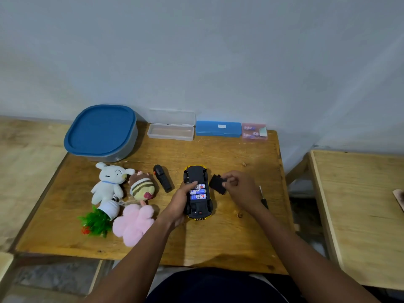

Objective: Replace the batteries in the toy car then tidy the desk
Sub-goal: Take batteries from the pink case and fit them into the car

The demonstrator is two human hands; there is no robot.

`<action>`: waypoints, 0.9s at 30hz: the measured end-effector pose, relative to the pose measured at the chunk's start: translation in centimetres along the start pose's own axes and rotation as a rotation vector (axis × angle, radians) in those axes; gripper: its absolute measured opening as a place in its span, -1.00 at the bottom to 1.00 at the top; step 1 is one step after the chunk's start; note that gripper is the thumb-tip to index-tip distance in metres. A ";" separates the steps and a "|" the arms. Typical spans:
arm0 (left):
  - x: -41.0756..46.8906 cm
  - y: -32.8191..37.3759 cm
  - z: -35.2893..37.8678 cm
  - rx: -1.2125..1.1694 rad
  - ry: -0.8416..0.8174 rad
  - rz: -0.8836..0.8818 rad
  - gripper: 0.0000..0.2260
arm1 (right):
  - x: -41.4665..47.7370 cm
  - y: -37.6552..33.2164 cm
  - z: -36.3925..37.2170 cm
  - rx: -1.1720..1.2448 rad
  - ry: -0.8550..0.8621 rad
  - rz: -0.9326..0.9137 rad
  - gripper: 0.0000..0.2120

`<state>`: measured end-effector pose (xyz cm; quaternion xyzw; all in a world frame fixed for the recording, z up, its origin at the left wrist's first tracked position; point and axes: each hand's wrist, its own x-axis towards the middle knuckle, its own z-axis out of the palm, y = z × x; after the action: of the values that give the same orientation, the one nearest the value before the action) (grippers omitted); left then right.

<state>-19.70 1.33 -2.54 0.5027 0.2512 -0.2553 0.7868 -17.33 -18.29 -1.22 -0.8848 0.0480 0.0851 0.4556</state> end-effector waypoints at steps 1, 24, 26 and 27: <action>0.0 0.1 0.1 -0.010 -0.006 -0.003 -0.79 | 0.0 -0.5 -0.5 0.050 0.024 -0.013 -0.85; -1.0 2.4 2.2 0.039 -0.144 0.110 -0.55 | 0.2 -4.3 -1.2 0.192 -0.070 -0.294 -0.78; -1.0 2.5 2.3 0.030 -0.152 0.117 -0.57 | 0.3 -4.1 -1.0 0.186 -0.084 -0.285 -0.79; -1.0 2.6 2.3 0.025 -0.155 0.118 -0.58 | 0.3 -4.0 -0.9 0.182 -0.089 -0.280 -0.79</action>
<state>-18.43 0.30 0.69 0.5053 0.1561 -0.2496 0.8112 -16.24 -16.74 2.40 -0.8333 -0.0883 0.0554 0.5430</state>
